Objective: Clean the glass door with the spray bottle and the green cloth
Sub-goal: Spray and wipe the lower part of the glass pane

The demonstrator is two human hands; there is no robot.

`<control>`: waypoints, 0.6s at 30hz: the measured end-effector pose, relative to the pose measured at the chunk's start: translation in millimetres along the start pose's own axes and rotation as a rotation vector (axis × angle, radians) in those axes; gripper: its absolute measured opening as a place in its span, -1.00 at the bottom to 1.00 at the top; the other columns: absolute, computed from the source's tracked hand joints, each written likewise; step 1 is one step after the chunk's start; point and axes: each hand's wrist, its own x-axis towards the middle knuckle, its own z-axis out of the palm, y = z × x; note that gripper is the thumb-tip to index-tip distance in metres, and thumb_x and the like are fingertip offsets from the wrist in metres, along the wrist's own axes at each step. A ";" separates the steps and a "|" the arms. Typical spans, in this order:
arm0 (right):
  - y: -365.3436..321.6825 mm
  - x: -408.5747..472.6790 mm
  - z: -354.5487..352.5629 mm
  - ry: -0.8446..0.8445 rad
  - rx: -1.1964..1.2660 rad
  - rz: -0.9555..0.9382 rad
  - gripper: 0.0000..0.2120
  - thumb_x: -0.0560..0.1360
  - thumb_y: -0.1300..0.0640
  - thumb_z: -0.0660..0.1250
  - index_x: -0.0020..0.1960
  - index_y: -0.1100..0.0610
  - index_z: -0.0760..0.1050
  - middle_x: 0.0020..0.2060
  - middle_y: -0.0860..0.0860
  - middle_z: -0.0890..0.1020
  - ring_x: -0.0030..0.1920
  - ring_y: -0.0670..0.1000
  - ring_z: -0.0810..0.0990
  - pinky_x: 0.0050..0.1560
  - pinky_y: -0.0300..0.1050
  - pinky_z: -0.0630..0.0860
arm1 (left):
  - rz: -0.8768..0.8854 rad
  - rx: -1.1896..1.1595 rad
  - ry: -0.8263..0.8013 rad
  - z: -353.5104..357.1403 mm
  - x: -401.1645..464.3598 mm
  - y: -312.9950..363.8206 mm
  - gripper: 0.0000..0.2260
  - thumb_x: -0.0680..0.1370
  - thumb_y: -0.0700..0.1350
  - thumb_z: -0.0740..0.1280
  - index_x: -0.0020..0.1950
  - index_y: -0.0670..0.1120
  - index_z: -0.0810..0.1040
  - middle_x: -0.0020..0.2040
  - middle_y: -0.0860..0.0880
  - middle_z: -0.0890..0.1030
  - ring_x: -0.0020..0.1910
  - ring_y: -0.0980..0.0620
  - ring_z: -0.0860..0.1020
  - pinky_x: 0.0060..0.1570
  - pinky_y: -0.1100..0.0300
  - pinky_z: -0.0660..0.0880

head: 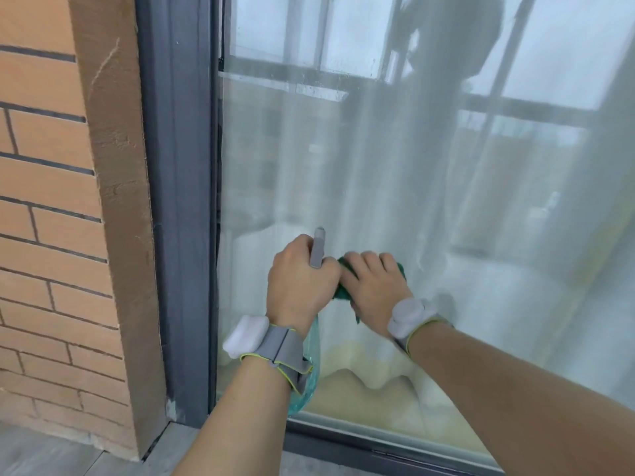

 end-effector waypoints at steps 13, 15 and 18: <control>54.0 61.4 -34.4 0.131 0.008 0.334 -0.34 0.26 0.05 0.41 0.35 0.06 0.38 0.13 0.12 0.47 -0.03 0.19 0.43 -0.06 0.03 0.26 | -0.124 -0.069 0.098 -11.6 13.6 -21.2 -0.91 0.49 -0.20 0.30 -0.21 -0.12 0.44 -0.31 -0.01 0.46 -0.32 -0.10 0.38 -0.32 0.11 0.26; 35.3 40.3 -12.0 0.077 -0.029 0.184 -0.33 0.23 0.08 0.43 0.34 0.06 0.41 0.12 0.12 0.50 -0.04 0.19 0.46 -0.06 0.04 0.27 | -0.123 -0.045 0.088 -10.8 12.4 -23.9 -0.93 0.50 -0.20 0.30 -0.19 -0.13 0.46 -0.30 -0.02 0.47 -0.30 -0.11 0.40 -0.32 0.11 0.26; 6.5 17.4 11.9 -0.056 -0.073 0.068 -0.34 0.23 0.15 0.42 0.33 0.04 0.40 0.10 0.08 0.50 -0.06 0.18 0.47 -0.06 0.06 0.33 | -0.101 -0.030 0.065 -8.4 10.1 -25.0 -0.94 0.51 -0.19 0.30 -0.13 -0.17 0.49 -0.27 -0.03 0.48 -0.29 -0.10 0.41 -0.31 0.10 0.29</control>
